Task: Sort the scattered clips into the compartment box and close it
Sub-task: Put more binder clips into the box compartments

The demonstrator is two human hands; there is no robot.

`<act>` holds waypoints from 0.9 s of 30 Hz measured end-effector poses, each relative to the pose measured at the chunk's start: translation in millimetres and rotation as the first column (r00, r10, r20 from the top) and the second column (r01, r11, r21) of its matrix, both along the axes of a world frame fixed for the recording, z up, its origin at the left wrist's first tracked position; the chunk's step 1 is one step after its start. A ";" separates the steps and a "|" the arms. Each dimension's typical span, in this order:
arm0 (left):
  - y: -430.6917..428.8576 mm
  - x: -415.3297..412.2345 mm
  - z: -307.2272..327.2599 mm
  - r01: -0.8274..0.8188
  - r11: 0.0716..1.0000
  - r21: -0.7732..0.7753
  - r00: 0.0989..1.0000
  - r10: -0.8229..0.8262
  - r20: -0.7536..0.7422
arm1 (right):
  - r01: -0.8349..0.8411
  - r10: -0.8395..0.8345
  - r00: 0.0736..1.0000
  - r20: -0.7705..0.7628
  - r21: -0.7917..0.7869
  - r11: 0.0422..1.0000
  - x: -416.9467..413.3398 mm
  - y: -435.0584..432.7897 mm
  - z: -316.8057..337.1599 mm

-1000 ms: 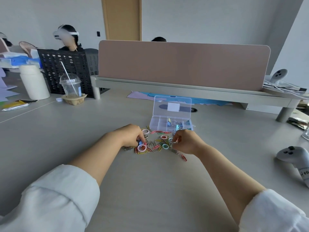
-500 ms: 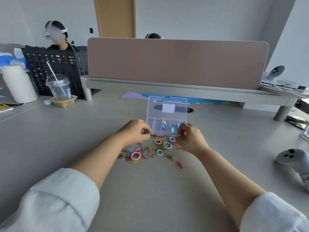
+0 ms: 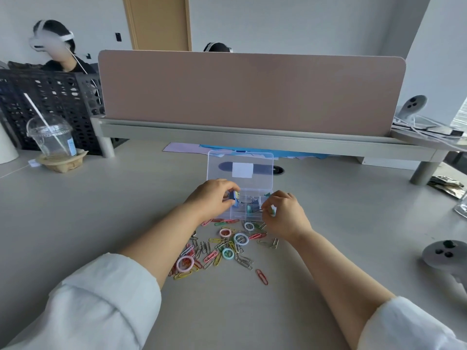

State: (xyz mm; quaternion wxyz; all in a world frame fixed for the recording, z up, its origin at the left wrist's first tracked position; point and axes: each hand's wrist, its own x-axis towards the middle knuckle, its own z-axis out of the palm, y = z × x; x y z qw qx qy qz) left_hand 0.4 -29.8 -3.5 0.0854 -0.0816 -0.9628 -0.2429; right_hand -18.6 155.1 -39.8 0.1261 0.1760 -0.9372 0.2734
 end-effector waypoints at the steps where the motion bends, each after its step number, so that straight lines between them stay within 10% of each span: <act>1: 0.7 -3.1 0.0 -0.015 1.000 0.006 1.000 0.015 0.002 | 0.003 -0.002 1.000 -0.011 0.008 1.000 -1.0 0.1 -0.8; 11: 18.5 -30.1 -2.9 -0.001 1.000 0.008 1.000 0.001 -0.013 | -0.122 0.127 0.992 -0.006 0.247 0.961 1.7 -3.6 2.5; 27: 12.2 -35.9 -2.8 0.124 0.969 -0.216 0.988 -0.100 0.119 | -0.057 0.058 0.997 -0.052 0.014 0.998 -0.1 -1.3 -2.7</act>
